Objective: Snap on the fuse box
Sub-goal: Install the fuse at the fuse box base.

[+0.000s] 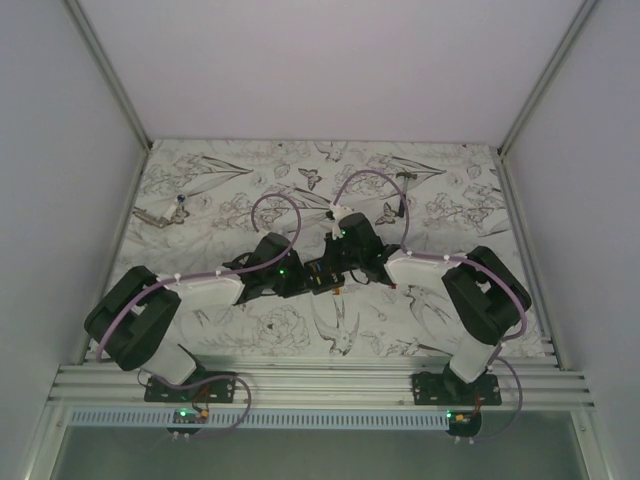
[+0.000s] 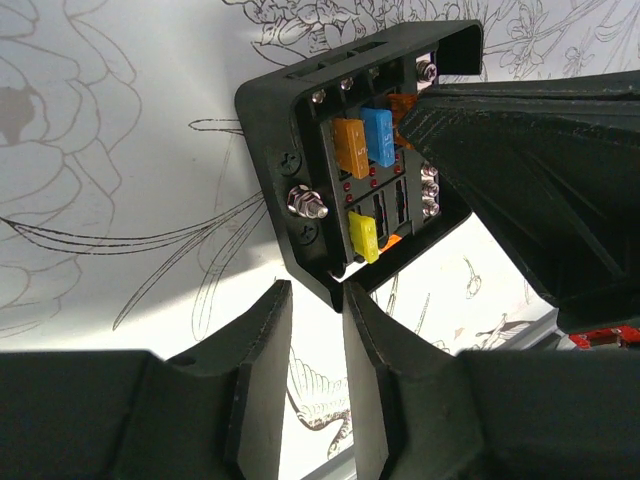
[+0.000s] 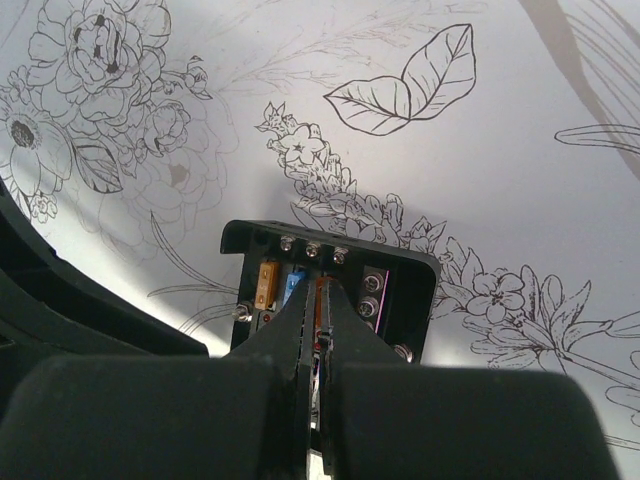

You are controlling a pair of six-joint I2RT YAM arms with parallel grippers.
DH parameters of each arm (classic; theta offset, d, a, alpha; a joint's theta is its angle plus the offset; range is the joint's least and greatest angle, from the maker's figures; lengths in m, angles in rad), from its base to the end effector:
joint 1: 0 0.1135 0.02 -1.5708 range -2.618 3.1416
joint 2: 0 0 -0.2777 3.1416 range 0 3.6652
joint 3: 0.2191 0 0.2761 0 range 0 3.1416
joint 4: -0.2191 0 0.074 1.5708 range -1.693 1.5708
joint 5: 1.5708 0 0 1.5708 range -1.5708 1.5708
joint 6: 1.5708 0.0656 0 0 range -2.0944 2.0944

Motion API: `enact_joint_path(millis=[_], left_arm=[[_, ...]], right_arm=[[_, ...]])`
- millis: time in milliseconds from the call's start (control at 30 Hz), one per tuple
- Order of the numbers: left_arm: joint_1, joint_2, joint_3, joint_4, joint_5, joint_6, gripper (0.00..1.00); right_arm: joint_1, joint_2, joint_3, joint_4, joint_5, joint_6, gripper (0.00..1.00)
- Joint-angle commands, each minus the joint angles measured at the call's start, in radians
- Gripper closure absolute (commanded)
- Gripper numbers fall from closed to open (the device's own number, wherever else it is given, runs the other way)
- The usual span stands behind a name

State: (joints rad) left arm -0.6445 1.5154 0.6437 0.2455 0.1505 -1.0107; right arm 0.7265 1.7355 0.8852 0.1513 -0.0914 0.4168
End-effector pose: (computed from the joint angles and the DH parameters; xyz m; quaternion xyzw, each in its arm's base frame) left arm 0.2631 -0.2100 0.1417 -0.1281 0.8794 -0.3793 0.2577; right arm 0.2914 0.2669 0.1349 -0.1587 0.8917 0.2630 0.3323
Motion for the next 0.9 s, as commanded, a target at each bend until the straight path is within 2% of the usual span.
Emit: enact_joint_path(millis=[0,333,600,867], left_arm=[[-0.019,-0.012,-0.026,-0.053,0.006,-0.006,0.71],[-0.019,0.01,-0.019,-0.052,-0.006,-0.007,0.71],[-0.018,-0.014,-0.027,-0.054,-0.015,-0.009,0.71],[-0.02,-0.046,-0.035,-0.054,-0.02,-0.004,0.67]], right_arm=[[-0.013,0.088,-0.033,-0.264,0.041,-0.077,1.0],[-0.013,0.138,-0.068,-0.3,0.063,-0.056,1.0],[-0.013,0.017,-0.036,-0.251,0.023,-0.081,1.0],[-0.012,0.004,0.07,-0.253,-0.047,-0.103,0.84]])
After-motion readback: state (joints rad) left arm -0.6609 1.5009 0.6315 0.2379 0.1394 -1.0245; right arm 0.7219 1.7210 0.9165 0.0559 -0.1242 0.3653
